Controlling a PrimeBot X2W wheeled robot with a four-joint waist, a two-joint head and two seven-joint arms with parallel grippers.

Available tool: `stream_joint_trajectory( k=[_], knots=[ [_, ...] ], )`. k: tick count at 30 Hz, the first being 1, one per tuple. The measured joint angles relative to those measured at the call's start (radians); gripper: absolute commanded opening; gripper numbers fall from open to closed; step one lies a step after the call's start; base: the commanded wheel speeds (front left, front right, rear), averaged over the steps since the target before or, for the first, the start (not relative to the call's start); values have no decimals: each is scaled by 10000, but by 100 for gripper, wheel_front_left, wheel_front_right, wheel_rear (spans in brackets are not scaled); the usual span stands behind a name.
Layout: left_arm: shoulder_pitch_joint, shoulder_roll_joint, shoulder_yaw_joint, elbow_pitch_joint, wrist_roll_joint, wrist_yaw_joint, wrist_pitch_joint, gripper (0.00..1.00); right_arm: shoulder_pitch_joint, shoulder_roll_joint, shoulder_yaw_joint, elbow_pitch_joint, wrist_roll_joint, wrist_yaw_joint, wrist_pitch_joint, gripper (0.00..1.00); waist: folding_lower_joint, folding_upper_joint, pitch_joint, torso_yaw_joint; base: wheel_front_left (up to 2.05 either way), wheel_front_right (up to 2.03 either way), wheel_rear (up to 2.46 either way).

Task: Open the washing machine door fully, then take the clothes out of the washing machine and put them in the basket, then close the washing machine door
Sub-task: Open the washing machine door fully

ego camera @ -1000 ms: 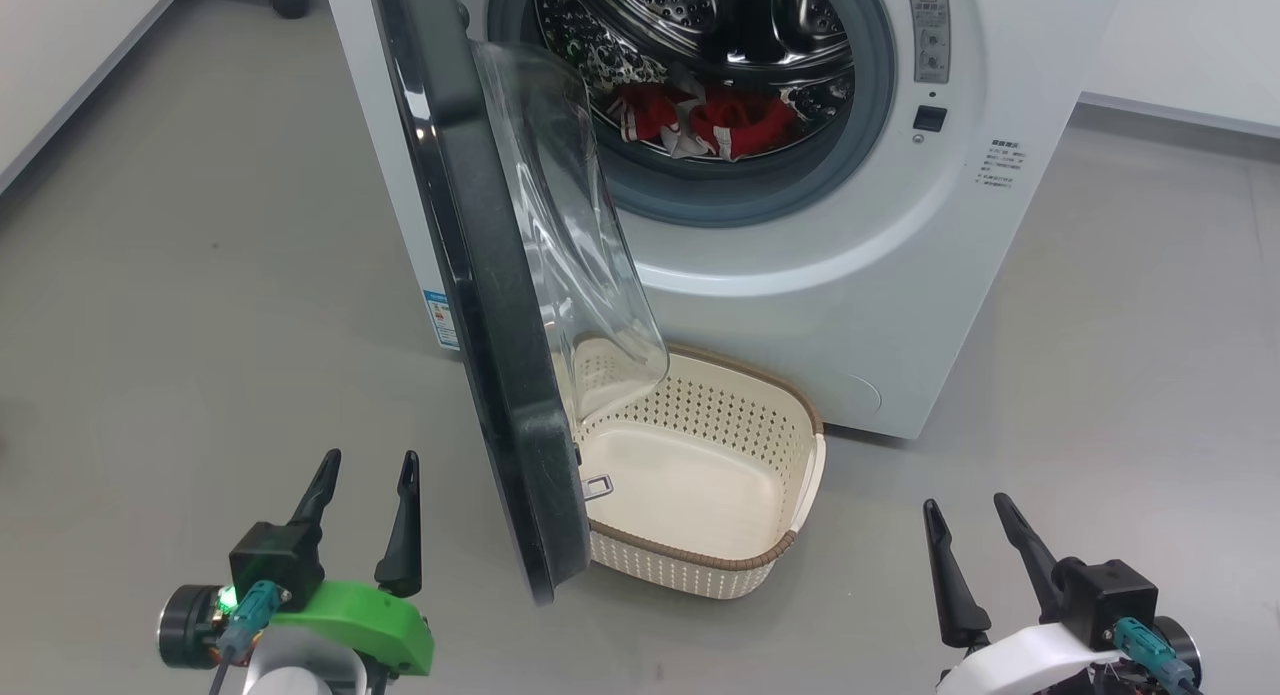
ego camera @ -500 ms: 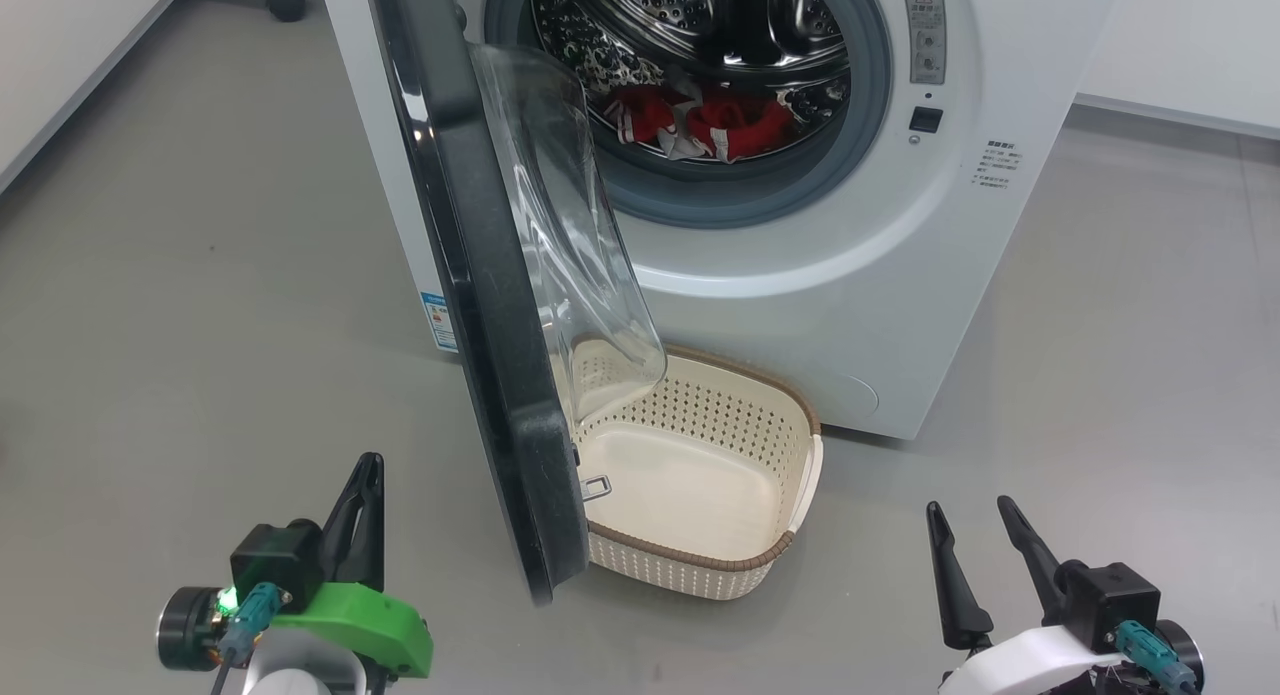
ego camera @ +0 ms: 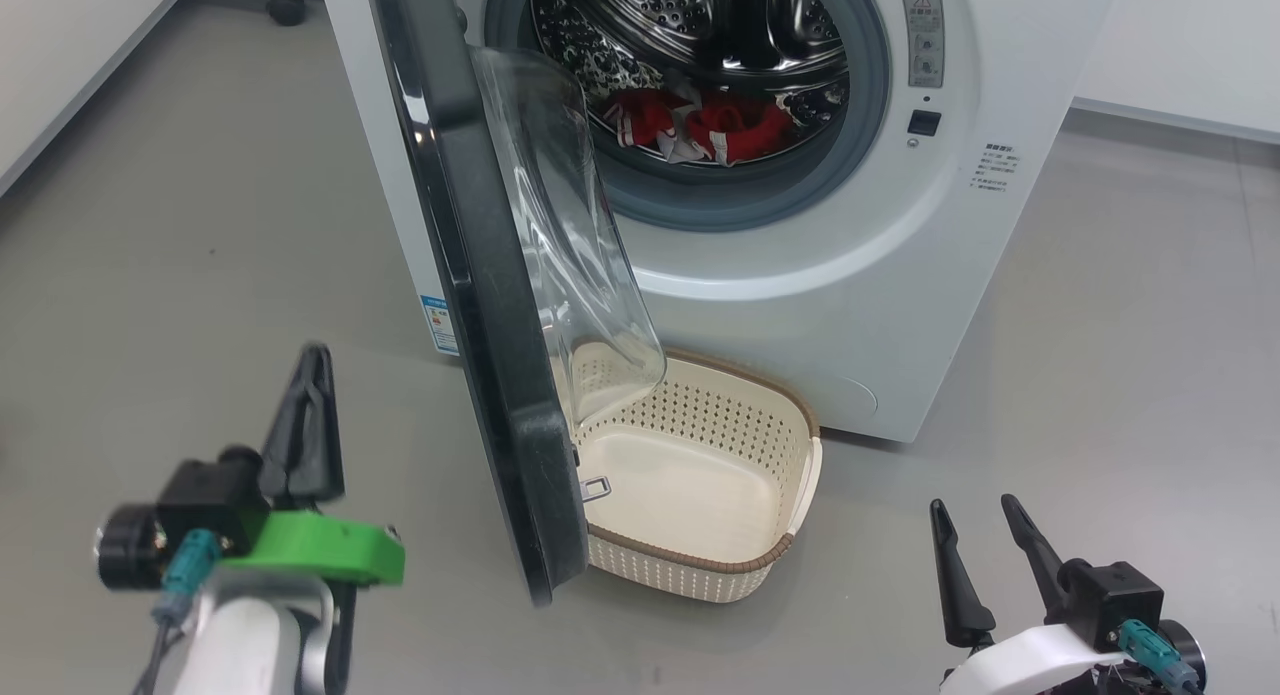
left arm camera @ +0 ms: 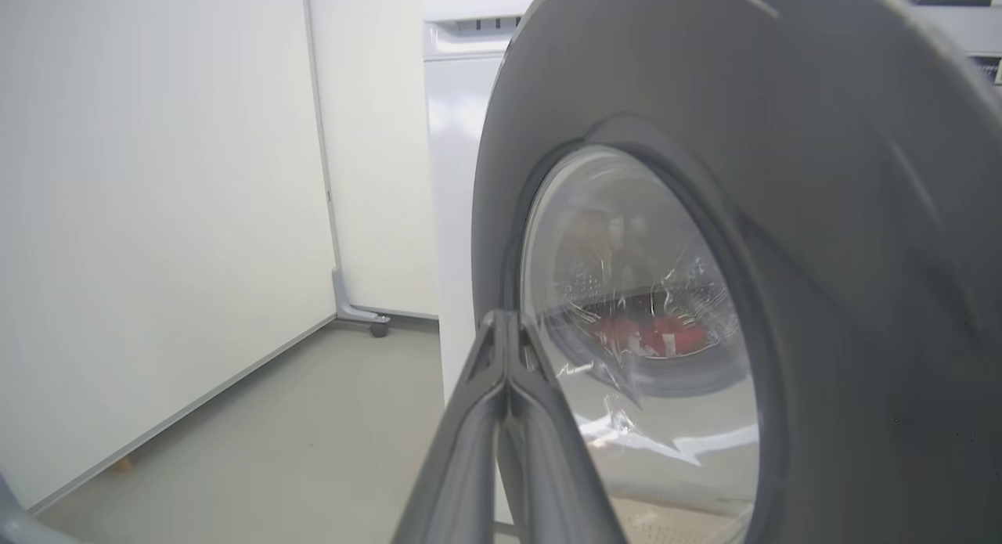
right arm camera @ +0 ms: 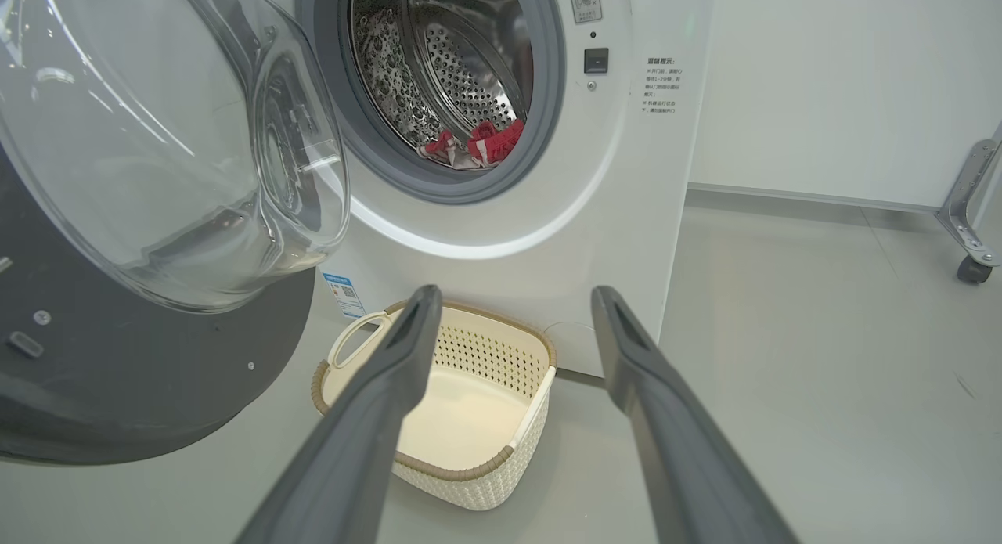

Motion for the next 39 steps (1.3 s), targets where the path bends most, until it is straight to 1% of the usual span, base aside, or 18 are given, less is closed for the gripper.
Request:
stream_joint_trajectory(
  k=[1, 2, 9, 12, 15, 17, 21, 23, 26, 30, 34, 39],
  knots=[
    [-147, 0, 36, -314, 35, 61, 0, 0, 0, 17, -10, 0, -29, 0, 0, 100, 0, 0, -7, 2, 0, 0, 0],
    [-404, 0, 88, -938, 123, 67, -2, 0, 3, 56, -23, 0, -42, 2, 0, 100, 0, 0, -19, 5, 0, 0, 0],
    [-1299, -2, -77, -3145, 497, 61, -58, 0, 18, 138, -94, 0, -56, 2, 0, 100, 0, 0, -55, 35, 0, 0, 0],
    [-1592, -2, -451, -3837, 560, 0, -61, 0, 20, 150, -113, 0, -69, 44, 0, 100, 0, 0, -62, 47, 0, 0, 0],
    [-1652, -4, -1064, -4343, 587, -198, -59, 0, 20, 174, -109, 0, -81, 86, 0, 100, 0, 0, -74, 40, 0, 0, 0],
    [-1648, 0, -1434, -4489, 581, -328, -59, 0, 19, 203, -59, 35, -130, 163, 0, 100, 0, 0, -102, 1, 0, 0, 0],
    [-1502, 10, -2326, -4777, 389, -660, 73, 0, 20, 263, -25, 67, -140, 186, 0, 100, 0, 0, -159, -121, 0, 0, 0],
    [-1320, 15, -2888, -4855, 38, -813, 408, 0, 21, 267, -31, 75, -142, 196, 0, 100, 0, 0, -202, -171, 0, 0, 0],
    [-951, 42, -3557, -4918, -251, -922, 903, 0, 59, 278, -65, 75, -142, 205, 0, 100, 0, 0, -246, -224, 0, 0, 0],
    [-377, 75, -4194, -4683, -669, -965, 1755, 0, 159, 320, -79, 75, -150, 209, 0, 100, 0, 0, -269, -264, 0, 0, 0],
    [167, 128, -4615, -4372, -815, -965, 2483, 0, 187, 366, -88, 77, -213, 251, 0, 100, 0, 0, -283, -300, 0, 0, 0],
    [453, 138, -4654, -4111, -809, -907, 2930, 0, 197, 378, -104, 77, -224, 263, 0, 100, 0, 0, -283, -333, 0, 0, 0]
  ],
)
